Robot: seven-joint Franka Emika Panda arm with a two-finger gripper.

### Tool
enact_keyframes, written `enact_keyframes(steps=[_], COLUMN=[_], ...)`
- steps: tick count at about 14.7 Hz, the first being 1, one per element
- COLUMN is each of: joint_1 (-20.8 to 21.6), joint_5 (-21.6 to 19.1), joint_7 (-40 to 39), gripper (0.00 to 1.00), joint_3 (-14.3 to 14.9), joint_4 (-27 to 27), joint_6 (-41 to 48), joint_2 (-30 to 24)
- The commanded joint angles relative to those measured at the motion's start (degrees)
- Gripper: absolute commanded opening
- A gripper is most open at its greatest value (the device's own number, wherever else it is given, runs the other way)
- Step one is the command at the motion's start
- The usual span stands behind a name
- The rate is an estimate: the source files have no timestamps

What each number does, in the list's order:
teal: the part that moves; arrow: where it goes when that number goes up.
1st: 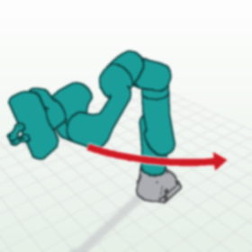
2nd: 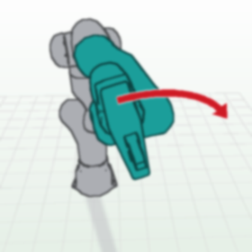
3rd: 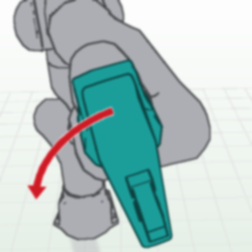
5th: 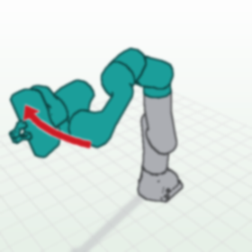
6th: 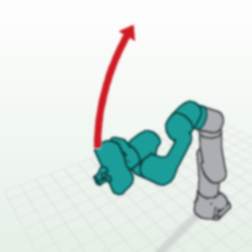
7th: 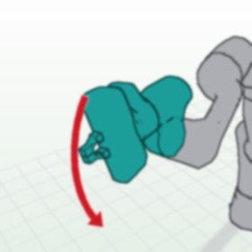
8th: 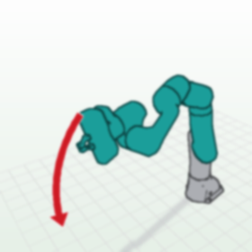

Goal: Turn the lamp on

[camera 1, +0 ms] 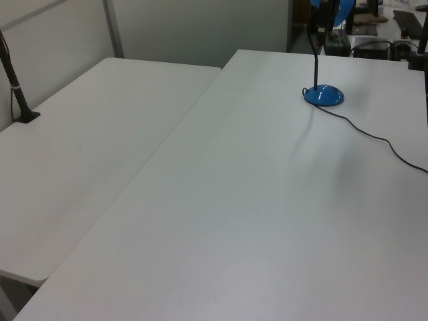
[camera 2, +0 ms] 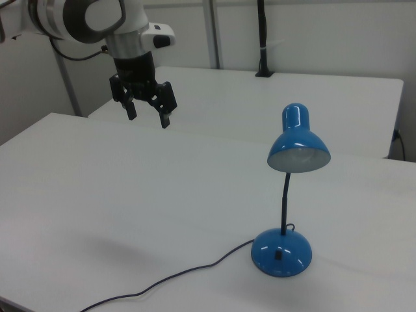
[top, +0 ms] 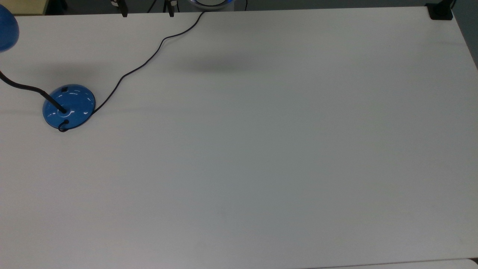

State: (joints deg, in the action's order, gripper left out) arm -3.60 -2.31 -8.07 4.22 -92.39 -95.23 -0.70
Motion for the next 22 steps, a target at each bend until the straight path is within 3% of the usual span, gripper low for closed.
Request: enact_keyframes(steps=[1, 13, 15, 17, 20, 22], joint_1=[0.35, 0.26, -0.26, -1.84, -3.51, -6.06], joint_5=[-0.50, -0.50, -0.41, 0.98, 5.03, 5.21], joint_7=[1.13, -0.35, -6.48, -17.63, -25.13, -29.43], gripper=[1.00, 1.00, 1.00, 1.00, 1.00, 1.00], joint_3=[-0.26, -0.26, -0.26, -0.18, -0.18, 0.09], joint_4=[-1.74, -1.91, -1.82, -1.74, -3.13, -5.68], joint_6=[-1.18, 0.74, 4.60, 10.48, 13.93, 13.41], joint_2=[-0.97, -0.97, -1.49, -2.37, -2.46, -2.81])
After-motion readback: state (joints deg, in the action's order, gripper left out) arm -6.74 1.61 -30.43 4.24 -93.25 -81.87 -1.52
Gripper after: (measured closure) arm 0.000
